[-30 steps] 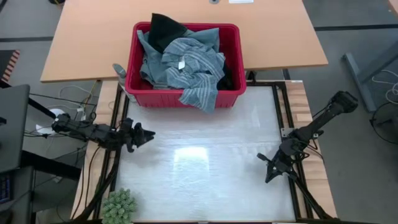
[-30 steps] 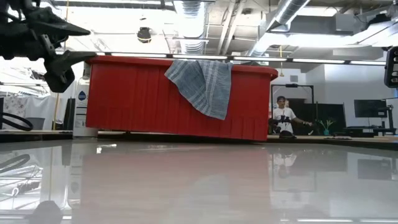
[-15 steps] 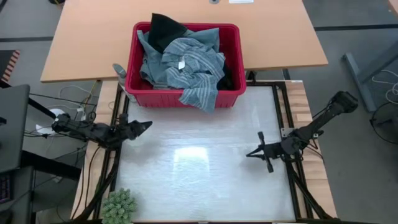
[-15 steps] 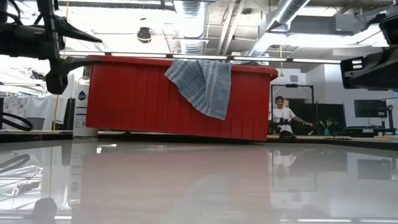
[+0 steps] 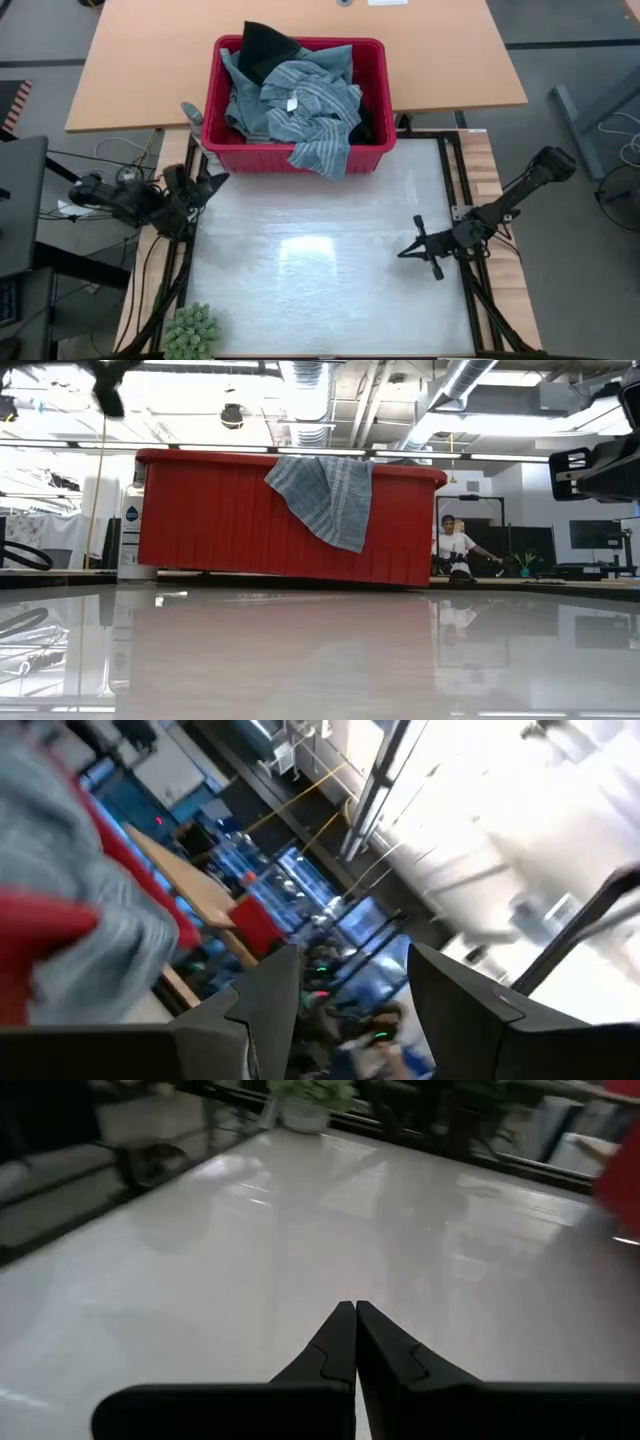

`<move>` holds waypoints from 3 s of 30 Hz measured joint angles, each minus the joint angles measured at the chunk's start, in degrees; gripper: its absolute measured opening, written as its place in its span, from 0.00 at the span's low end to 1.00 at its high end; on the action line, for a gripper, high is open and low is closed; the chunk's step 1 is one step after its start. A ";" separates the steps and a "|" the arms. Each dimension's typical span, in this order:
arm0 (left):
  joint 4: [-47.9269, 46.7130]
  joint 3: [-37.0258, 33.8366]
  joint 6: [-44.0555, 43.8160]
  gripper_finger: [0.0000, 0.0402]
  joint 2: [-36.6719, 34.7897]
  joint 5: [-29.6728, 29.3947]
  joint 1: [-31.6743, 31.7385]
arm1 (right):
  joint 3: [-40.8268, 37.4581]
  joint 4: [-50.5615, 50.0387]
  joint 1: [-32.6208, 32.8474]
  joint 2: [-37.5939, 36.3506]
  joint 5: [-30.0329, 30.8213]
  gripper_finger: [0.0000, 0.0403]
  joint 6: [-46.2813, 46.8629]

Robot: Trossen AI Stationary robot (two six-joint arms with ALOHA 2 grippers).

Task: Fold Laundry from Bin
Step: Fold the light blue shirt

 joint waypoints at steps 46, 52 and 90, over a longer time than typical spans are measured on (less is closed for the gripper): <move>-91.75 90.35 65.18 0.71 77.72 22.97 57.98 | 2.84 28.96 -3.08 0.28 -4.35 0.08 43.30; -84.78 90.31 58.22 0.71 81.88 31.35 67.96 | 2.84 29.72 -5.09 0.28 -3.76 0.08 43.12; -66.90 88.56 68.03 0.52 96.22 30.08 73.44 | 2.84 29.72 -14.32 0.33 -1.84 0.08 43.38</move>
